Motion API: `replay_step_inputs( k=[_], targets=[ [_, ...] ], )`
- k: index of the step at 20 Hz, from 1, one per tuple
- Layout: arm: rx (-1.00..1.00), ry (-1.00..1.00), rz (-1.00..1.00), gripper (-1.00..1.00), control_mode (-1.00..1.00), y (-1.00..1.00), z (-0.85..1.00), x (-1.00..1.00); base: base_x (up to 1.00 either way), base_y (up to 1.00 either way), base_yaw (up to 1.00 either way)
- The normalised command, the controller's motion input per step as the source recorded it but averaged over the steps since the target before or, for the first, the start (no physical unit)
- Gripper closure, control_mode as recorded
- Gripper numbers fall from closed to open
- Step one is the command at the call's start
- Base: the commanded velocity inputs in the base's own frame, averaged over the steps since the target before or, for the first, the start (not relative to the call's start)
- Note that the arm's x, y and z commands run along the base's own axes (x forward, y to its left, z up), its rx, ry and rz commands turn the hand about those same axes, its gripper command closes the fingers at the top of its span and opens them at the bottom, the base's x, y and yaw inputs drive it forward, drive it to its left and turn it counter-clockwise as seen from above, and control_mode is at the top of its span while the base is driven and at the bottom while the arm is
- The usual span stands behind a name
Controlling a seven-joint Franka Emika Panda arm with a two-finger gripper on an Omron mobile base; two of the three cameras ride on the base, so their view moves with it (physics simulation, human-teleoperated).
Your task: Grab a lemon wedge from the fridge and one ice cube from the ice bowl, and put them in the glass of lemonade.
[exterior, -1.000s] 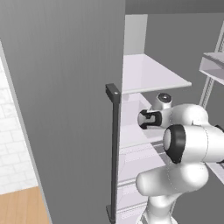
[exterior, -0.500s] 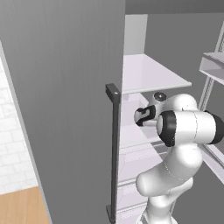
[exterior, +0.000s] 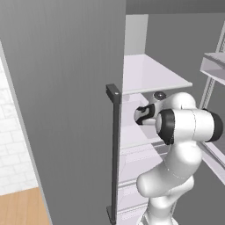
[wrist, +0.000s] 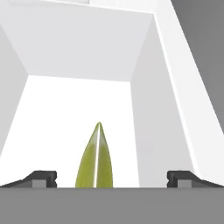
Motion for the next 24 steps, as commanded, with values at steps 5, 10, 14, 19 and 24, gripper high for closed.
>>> replay_step_inputs(
  k=[5, 10, 14, 19, 24],
  targets=[
    [0.0, 0.0, 0.0, -1.0, -1.0, 0.0, -0.38, -0.02, 0.0, 0.0, 0.0],
    [0.0, 0.0, 0.0, -1.0, -1.0, 0.0, -0.49, 0.0, 0.0, 0.0, 0.0],
    [0.0, 0.01, 0.0, -1.0, -1.0, 0.01, -0.1, 0.0, 0.0, 0.0, 0.0],
    [0.0, 0.03, 0.0, 1.0, -1.0, 0.0, 0.0, 0.0, 0.0, 0.0, 0.0],
    [0.0, 0.04, 0.0, 1.0, -1.0, 0.0, 0.0, 0.0, 0.0, 0.0, 0.0]
  ],
)
